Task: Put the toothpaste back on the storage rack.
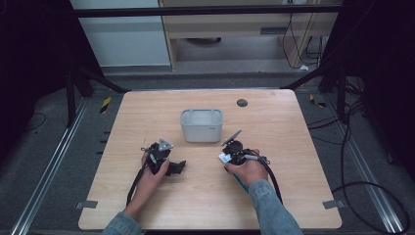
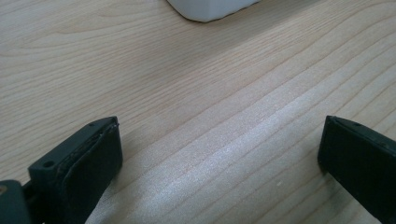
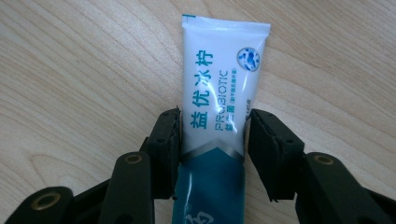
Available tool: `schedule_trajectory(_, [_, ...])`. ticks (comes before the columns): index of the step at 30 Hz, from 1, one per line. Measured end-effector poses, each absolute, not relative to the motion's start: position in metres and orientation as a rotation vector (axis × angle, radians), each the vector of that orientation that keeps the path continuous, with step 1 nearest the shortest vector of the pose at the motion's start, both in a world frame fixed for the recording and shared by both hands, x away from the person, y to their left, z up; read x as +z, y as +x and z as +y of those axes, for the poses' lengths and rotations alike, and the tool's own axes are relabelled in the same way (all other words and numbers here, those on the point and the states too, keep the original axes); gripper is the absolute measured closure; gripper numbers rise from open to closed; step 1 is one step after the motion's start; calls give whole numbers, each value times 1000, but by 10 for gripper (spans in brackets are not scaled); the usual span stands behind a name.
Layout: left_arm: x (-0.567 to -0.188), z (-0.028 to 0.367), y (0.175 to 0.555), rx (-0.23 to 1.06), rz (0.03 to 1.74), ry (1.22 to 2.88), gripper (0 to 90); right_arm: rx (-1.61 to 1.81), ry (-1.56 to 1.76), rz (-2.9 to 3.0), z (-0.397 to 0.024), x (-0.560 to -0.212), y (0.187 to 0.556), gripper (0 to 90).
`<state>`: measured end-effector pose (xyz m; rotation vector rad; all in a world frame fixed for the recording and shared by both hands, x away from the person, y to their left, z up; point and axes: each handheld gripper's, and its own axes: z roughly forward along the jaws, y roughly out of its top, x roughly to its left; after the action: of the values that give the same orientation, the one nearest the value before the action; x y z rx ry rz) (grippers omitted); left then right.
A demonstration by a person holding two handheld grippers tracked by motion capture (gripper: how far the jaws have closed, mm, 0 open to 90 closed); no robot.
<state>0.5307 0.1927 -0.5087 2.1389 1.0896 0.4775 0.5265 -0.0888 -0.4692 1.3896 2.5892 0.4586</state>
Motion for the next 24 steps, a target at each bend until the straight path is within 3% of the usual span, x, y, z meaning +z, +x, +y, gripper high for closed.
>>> schedule_trajectory(12, [-509,193,531,477,1090,2138,0,450,1384,2601,-88,-470,527,562])
schedule_trajectory(24, [-509,193,531,478,1089,2139,0,454,1399,2600,-90,-468,527,662])
